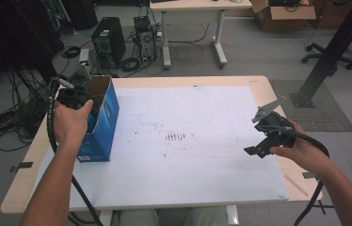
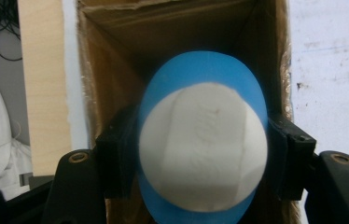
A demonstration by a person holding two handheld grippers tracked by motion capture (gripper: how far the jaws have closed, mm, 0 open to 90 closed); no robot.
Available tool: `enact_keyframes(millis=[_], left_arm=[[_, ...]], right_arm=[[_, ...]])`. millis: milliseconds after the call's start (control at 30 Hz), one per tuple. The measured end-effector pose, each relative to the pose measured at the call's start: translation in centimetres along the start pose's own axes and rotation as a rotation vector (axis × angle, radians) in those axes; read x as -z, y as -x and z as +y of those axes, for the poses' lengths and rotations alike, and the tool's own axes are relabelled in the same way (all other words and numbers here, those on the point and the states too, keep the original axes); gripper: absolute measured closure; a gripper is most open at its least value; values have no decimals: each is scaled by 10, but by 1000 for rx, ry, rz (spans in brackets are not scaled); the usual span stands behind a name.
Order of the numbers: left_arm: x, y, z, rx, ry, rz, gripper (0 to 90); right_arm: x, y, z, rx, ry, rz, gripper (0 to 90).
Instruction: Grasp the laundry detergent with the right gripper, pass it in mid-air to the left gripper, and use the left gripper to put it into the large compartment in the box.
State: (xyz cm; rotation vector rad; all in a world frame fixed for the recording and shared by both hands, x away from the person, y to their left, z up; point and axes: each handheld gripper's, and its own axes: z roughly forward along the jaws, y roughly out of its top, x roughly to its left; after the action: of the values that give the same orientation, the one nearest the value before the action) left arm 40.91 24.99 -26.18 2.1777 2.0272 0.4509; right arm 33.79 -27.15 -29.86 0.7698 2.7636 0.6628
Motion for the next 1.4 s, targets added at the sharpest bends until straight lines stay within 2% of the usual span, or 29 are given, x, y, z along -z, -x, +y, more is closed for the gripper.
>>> enact_keyframes(millis=[333, 967, 1133, 1300, 1400], left_arm=[[-11, -2, -2, -4, -15, 8, 377], [-15, -3, 2, -14, -16, -1, 372], [-16, -6, 1, -11, -26, -4, 352], [-14, -10, 0, 2, -13, -6, 309], [-10, -12, -1, -6, -1, -4, 288]], right_arm=[[-4, 1, -1, -2, -9, 7, 80], [-9, 0, 0, -1, -16, 16, 82], [-9, -1, -1, 2, -18, 19, 82], [-9, -2, -1, 3, -22, 20, 82], [-9, -2, 0, 2, -21, 20, 82]])
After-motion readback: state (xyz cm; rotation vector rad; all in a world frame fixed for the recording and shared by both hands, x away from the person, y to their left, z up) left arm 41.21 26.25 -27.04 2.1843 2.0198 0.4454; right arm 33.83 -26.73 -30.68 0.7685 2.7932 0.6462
